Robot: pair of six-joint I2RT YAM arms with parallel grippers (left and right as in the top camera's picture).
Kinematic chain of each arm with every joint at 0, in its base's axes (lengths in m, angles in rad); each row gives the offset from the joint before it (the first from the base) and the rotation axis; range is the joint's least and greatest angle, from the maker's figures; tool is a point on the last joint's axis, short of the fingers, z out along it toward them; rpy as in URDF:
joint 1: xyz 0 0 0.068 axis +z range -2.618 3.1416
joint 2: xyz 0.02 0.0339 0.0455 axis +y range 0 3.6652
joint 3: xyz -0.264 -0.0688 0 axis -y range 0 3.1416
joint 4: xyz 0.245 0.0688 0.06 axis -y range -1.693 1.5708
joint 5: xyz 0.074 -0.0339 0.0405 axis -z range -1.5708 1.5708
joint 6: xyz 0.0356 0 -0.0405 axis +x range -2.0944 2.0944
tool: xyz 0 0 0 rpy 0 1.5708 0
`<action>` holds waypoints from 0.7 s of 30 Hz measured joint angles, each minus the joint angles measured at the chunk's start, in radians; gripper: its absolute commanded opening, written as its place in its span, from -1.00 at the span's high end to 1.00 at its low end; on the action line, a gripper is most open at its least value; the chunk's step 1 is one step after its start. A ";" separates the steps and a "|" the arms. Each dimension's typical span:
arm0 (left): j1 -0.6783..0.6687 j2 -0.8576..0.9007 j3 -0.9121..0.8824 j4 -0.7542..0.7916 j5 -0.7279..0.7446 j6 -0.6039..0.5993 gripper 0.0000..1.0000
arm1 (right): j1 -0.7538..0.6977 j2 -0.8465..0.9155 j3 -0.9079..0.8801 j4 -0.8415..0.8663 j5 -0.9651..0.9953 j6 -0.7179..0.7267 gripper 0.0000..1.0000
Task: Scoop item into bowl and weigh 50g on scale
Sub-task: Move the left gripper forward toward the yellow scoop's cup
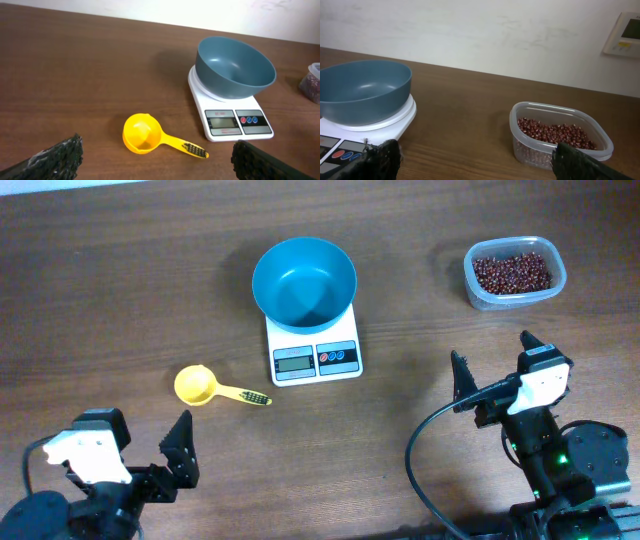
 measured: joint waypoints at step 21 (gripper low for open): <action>0.000 0.213 0.145 -0.037 -0.002 0.000 -0.98 | 0.000 0.000 0.000 0.000 0.000 0.000 -0.97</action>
